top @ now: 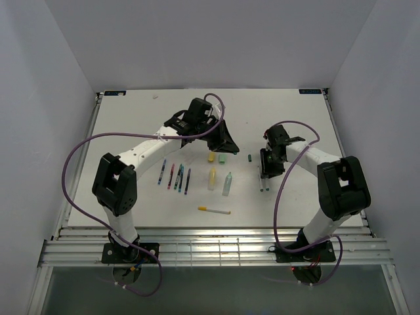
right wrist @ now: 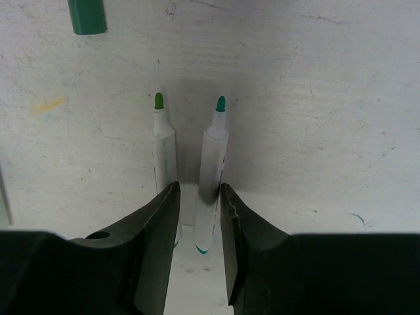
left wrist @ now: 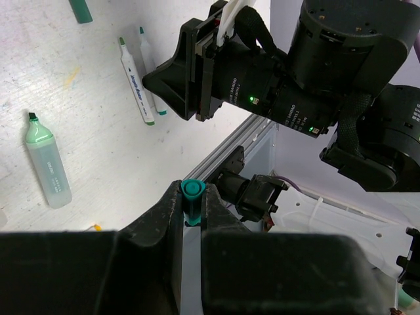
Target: Open the pen caps
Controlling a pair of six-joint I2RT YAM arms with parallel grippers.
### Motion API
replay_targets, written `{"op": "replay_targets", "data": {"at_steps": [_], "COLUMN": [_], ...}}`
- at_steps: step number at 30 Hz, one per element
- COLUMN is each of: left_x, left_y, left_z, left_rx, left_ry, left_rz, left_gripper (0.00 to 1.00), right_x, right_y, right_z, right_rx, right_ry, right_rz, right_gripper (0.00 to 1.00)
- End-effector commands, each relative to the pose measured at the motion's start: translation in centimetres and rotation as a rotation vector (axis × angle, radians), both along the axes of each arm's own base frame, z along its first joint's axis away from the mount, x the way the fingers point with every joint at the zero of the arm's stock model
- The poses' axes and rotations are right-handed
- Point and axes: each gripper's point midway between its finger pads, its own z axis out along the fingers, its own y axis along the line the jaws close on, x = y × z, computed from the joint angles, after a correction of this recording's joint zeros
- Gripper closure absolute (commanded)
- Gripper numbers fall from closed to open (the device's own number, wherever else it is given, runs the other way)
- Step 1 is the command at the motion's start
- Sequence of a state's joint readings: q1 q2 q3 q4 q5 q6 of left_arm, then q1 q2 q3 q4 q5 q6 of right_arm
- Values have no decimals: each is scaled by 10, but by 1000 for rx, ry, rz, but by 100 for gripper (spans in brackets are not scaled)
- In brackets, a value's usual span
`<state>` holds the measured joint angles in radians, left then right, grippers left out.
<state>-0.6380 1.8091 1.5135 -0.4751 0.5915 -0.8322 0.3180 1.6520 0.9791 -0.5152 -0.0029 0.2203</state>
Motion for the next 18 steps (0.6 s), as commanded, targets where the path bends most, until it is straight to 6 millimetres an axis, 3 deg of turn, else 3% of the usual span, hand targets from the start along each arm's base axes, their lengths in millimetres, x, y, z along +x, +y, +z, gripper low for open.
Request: {"op": "replay_targets", "data": {"at_steps": [1, 4, 7, 11, 18], "left_x": [10, 13, 18, 26, 41], "left_y": [-6, -9, -17, -38, -81], "left_z": [13, 1, -10, -21, -46], "left_rx": [-34, -29, -37, -34, -47], "left_ry": [-46, -22, -13, -22, -10], "left_rz": [8, 6, 0, -25, -90], "left_gripper": [100, 100, 100, 97, 92], "right_x": [19, 31, 30, 9, -49], "right_y": [-3, -19, -38, -45, -32], "right_z": [26, 54, 81, 119, 137], "right_rx": [0, -24, 34, 130, 230], "right_ry": [-77, -134, -129, -144, -83], "right_rz": [-39, -114, -212, -230, -202], "right_gripper": [62, 62, 62, 61, 60]}}
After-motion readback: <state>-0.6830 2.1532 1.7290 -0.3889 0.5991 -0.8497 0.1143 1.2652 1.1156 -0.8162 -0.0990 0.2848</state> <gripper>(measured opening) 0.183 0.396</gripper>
